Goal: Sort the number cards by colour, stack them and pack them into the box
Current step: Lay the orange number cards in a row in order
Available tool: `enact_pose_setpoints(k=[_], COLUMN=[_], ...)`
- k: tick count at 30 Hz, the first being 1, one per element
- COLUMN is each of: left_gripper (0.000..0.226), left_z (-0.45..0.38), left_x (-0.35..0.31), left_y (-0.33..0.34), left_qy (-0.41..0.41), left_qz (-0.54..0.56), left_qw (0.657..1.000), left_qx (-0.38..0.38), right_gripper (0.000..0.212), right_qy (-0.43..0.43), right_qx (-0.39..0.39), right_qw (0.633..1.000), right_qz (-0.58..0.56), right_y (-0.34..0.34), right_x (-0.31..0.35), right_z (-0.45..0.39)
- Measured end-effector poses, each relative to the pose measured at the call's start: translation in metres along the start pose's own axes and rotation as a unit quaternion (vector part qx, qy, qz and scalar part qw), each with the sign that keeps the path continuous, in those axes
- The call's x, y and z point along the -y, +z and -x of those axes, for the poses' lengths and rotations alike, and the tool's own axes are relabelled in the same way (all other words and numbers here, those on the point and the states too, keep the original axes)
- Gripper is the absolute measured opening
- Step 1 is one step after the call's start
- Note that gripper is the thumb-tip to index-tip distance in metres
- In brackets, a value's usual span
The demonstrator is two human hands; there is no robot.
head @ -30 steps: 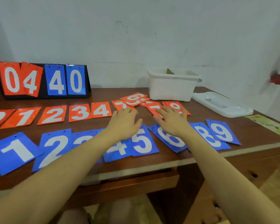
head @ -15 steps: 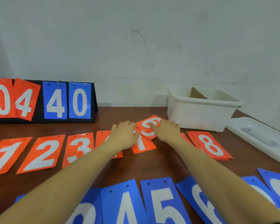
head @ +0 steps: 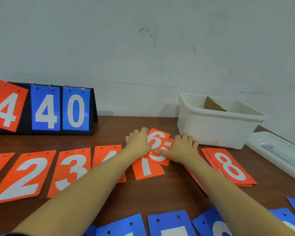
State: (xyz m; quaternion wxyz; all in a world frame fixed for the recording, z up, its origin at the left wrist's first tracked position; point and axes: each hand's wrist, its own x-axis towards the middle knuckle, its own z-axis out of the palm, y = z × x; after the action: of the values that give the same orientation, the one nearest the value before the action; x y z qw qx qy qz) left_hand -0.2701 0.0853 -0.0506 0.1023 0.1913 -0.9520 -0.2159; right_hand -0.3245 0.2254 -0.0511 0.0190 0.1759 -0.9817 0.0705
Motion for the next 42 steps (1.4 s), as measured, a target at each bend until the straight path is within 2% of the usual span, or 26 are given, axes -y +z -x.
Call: enact_pose_setpoints(k=[3,7,9,12,16,18,20,22,24,27,29,33,38,42], left_gripper=[0.053,0.053,0.06,0.075,0.097,0.09,0.072,0.053,0.043,0.062,0.072,0.075,0.076,0.071], left_z=[0.0,-0.003,-0.003,-0.005,-0.008,-0.006,-0.002,0.001,0.009,0.021,0.024,0.019,0.015,0.014], left_x=[-0.005,-0.001,0.0,0.001,0.014,0.017,0.012,0.004,-0.008,-0.025,-0.031,-0.037,-0.04,-0.036], left_y=[0.001,0.002,0.002,0.002,0.0,-0.005,-0.015,-0.02,-0.015,0.009,0.019,0.015,0.003,-0.006], left_qy=[-0.019,0.014,0.023,-0.004,-0.03,-0.029,-0.055,-0.068,-0.044,-0.016,-0.01,-0.023,-0.049,-0.04], left_qz=[-0.055,0.044,0.08,0.063,0.102,0.15,0.168,0.108,0.011,-0.049,-0.044,0.038,-0.014,0.007], left_qw=[0.998,0.997,0.996,0.998,0.994,0.988,0.982,0.989,0.998,0.999,0.999,0.999,0.995,0.993], left_qx=[0.025,0.056,0.038,0.019,0.02,-0.022,-0.069,-0.075,-0.046,-0.001,-0.001,0.012,0.085,0.111], right_gripper=[0.1,0.08,0.073,0.06,0.032,0.025,0.024,0.024,0.018,0.018,0.023,0.026,0.026,0.026], right_qy=[0.004,-0.03,-0.063,-0.11,-0.087,-0.07,-0.043,-0.023,0.003,0.046,0.067,0.101,0.112,0.118], right_qx=[0.044,0.082,0.054,0.009,-0.038,-0.069,-0.125,-0.186,-0.216,-0.187,-0.162,-0.124,-0.12,-0.117], right_qw=[0.998,0.99,0.988,0.976,0.946,0.899,0.847,0.831,0.84,0.866,0.879,0.885,0.886,0.891], right_qz=[-0.038,-0.111,-0.132,-0.185,-0.311,-0.427,-0.515,-0.524,-0.498,-0.462,-0.444,-0.438,-0.433,-0.422], right_y=[-0.002,-0.007,-0.01,-0.011,-0.002,-0.006,-0.02,-0.038,-0.048,-0.047,-0.041,-0.031,-0.027,-0.026], right_x=[0.001,0.002,0.005,0.017,0.032,0.034,0.03,0.019,0.004,-0.016,-0.024,-0.032,-0.032,-0.034], right_z=[0.001,0.002,0.001,0.001,-0.003,-0.003,0.001,0.007,0.013,0.025,0.03,0.033,0.031,0.028])
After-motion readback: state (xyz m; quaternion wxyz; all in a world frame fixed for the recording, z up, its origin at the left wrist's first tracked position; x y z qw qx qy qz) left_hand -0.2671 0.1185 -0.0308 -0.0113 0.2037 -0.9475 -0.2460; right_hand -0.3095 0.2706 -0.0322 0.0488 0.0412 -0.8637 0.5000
